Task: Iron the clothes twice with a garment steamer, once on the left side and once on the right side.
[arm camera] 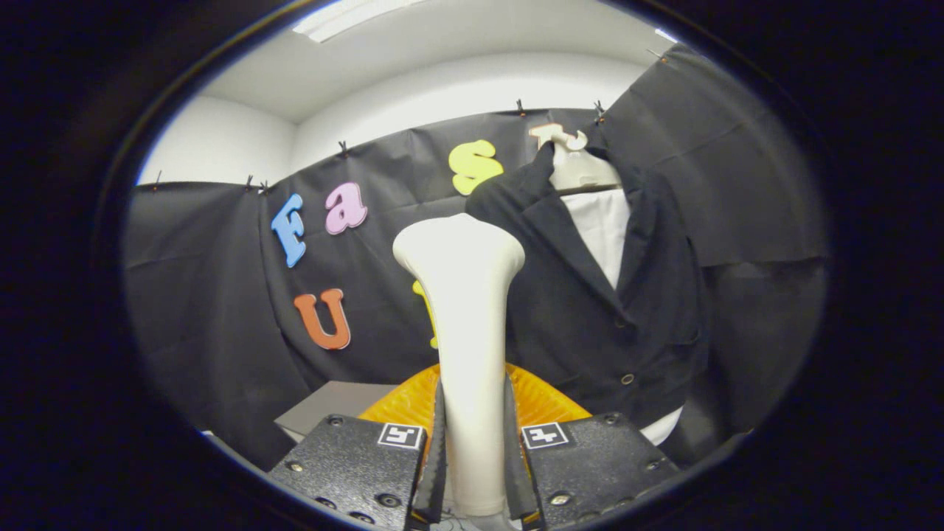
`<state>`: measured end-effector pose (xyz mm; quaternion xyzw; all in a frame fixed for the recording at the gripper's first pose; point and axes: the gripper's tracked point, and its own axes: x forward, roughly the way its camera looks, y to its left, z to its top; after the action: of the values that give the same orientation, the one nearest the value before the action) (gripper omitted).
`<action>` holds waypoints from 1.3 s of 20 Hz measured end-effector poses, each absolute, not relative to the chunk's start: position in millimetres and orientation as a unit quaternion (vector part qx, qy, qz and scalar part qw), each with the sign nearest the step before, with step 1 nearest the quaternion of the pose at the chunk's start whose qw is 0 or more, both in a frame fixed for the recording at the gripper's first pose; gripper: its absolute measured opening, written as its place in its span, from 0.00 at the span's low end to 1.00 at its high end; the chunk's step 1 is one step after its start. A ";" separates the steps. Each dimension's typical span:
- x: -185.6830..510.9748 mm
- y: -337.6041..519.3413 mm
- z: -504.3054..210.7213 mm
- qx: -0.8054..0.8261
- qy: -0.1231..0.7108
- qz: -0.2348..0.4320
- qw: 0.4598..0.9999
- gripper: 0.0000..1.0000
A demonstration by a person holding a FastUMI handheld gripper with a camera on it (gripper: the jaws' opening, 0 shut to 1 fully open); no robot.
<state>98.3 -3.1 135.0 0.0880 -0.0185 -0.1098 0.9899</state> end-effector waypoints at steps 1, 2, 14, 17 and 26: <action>98.8 -17.3 141.9 0.083 -0.030 -0.116 0.989 0.35; 100.0 -30.8 149.2 0.077 -0.045 -0.123 0.988 0.35; 156.0 -99.3 233.1 0.006 -0.182 -0.126 0.975 0.35; 173.8 -102.5 241.1 0.004 -0.187 -0.117 0.975 0.35; 197.1 -112.7 234.6 0.015 -0.167 -0.130 0.977 0.35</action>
<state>197.1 -112.7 234.6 0.0147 -0.1673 -0.1304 0.9771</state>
